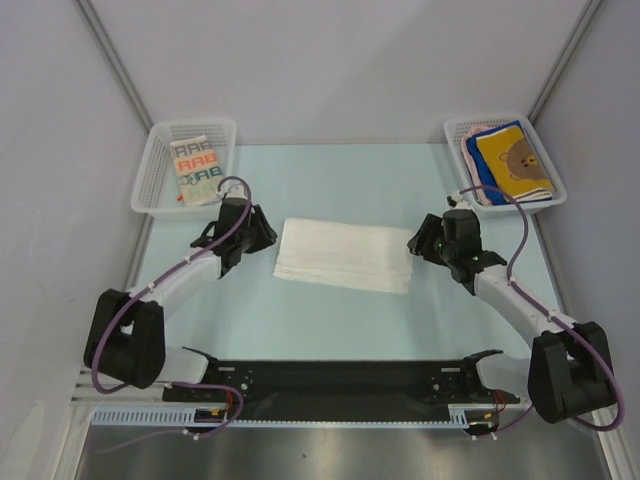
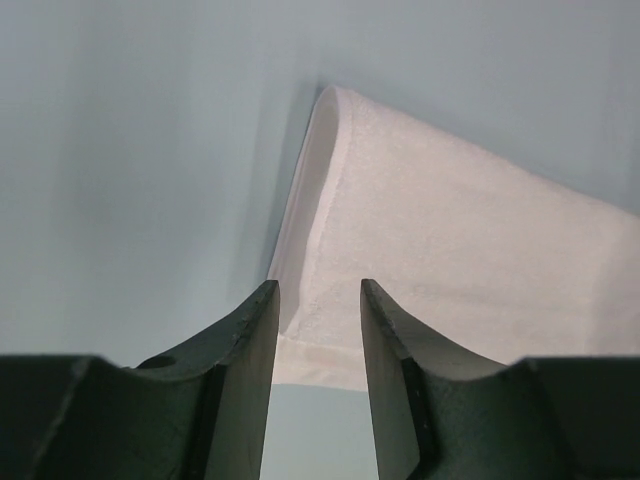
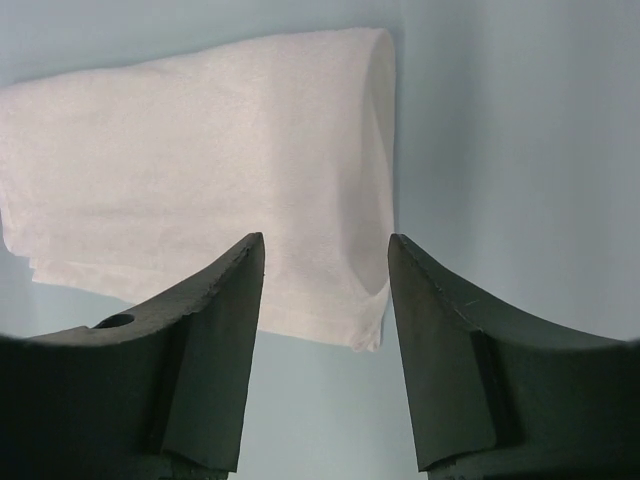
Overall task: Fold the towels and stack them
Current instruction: Fold the towel
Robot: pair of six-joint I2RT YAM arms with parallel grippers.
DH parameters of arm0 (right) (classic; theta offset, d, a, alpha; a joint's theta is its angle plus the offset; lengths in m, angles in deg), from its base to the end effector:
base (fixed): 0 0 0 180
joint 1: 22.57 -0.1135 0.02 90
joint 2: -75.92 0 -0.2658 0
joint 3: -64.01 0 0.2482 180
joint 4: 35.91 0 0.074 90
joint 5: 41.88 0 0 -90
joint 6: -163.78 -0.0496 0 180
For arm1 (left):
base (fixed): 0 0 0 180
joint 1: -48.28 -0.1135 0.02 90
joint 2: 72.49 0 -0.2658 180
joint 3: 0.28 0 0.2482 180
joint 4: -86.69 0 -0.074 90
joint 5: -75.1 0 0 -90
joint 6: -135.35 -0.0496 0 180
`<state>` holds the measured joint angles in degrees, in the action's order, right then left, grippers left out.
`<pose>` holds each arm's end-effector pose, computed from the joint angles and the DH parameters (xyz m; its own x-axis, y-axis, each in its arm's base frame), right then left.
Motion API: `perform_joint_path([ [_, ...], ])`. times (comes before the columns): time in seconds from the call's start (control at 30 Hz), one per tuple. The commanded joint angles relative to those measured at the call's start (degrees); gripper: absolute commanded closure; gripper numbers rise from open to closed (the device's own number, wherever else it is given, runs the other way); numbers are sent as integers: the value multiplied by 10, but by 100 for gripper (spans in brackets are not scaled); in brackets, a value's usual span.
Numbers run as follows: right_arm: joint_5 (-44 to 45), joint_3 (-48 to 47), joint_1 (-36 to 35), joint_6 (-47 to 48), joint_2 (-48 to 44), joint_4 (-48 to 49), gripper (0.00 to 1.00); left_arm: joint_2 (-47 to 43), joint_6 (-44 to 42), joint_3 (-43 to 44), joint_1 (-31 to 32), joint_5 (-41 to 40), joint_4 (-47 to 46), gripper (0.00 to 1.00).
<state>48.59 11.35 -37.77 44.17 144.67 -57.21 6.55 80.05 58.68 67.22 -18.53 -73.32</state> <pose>0.2513 0.0679 0.2174 -0.6359 0.3392 -0.6932 0.0671 0.9191 0.3882 0.2820 -0.0935 0.2097 -0.6589 -0.3746 -0.6524 -0.1180 0.9079 -0.4021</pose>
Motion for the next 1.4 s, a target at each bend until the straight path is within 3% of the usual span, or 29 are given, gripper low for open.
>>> perform_joint_path([
  [0.0, 17, -32, -6, -15, -13, -37, 42, -28, 14, 43, 8, -23, 34, 57],
  [0.2, 43, -58, -40, -19, 45, -76, 42, 49, 16, 85, 30, 5, 72, 57],
  [0.47, 42, -27, -47, -19, 85, -67, 40, 88, 24, 40, 35, 3, 52, 49],
  [0.7, 41, -14, -47, -21, 103, -55, 40, 103, 24, 30, 35, 4, 48, 48],
  [0.8, 39, -6, -45, -25, 104, -50, 41, 107, 27, 21, 35, 11, 40, 48],
  [0.97, 37, 3, -43, -33, 99, -44, 53, 115, 33, 14, 35, 20, 27, 50],
  [1.37, 18, 26, -28, -47, 89, -24, 53, 108, 49, -4, 35, 21, 15, 53],
])
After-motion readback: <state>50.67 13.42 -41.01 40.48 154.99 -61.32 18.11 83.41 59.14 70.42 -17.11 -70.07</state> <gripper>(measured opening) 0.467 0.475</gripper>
